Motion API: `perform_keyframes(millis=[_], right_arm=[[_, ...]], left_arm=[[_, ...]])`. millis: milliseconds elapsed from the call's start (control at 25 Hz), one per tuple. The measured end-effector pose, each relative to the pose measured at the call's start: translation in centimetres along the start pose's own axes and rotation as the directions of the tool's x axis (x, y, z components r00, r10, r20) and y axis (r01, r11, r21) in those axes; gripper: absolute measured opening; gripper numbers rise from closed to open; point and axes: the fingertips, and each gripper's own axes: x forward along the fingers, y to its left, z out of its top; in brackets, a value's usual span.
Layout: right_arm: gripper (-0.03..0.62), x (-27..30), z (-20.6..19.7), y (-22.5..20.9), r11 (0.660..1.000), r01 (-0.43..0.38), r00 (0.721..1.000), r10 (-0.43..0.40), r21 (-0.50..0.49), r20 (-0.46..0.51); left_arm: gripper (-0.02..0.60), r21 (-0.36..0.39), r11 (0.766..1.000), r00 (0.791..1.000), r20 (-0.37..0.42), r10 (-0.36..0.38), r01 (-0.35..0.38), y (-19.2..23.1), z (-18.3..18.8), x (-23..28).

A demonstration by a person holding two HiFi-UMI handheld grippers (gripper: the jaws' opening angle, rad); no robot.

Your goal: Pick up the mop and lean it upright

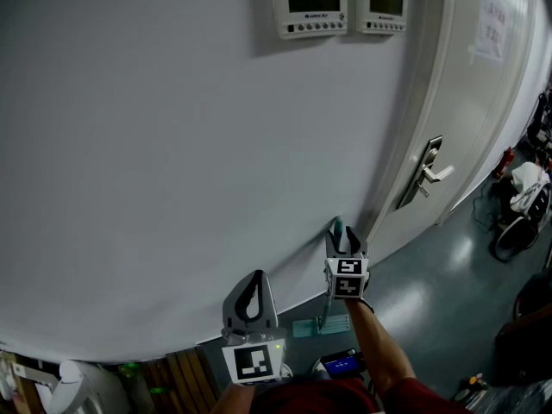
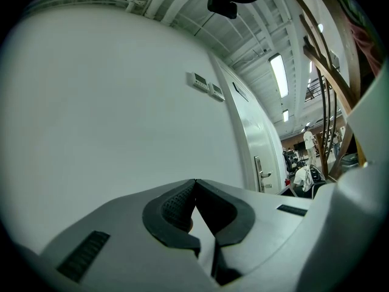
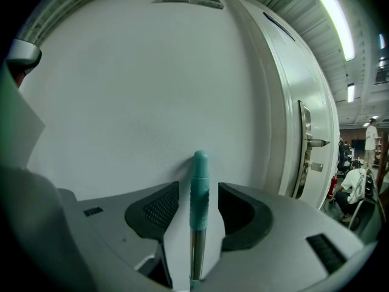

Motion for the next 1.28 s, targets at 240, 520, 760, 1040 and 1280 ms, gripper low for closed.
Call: perform_keyframes(millis=[240, 520, 760, 1040, 1280], right_arm=[[0.198, -1.6, 1.0, 0.0, 1.000, 0.009, 1.000, -0.009, 0.000, 0.012], [0.199, -4.0, 1.6, 0.9, 1.000, -0.018, 0.998, 0.018, -0.003, 0.062], [0.198, -7.0, 2.1, 2.2, 0.998, -0.050, 0.992, 0.052, -0.022, 0.111], [0.198, -10.2, 2.5, 3.0, 0.998, -0.065, 0.987, 0.067, -0.019, 0.148], [0.198, -10.6, 2.2, 3.1, 0.996, -0.076, 0.983, 0.081, -0.037, 0.166]], left_arm=[[0.014, -0.010, 1.000, 1.000, -0.009, -0.012, 0.012, -0.3, -0.5, 0.4], [0.014, -0.018, 1.000, 1.000, -0.004, -0.021, 0.021, -0.6, -0.4, 0.7], [0.014, -0.016, 1.000, 1.000, -0.003, -0.023, 0.023, -0.6, -0.5, 0.8], [0.014, -0.015, 1.000, 1.000, 0.000, -0.026, 0.026, -0.6, -0.4, 1.0], [0.014, -0.008, 0.999, 0.999, -0.001, -0.034, 0.034, -0.8, -0.4, 0.9]])
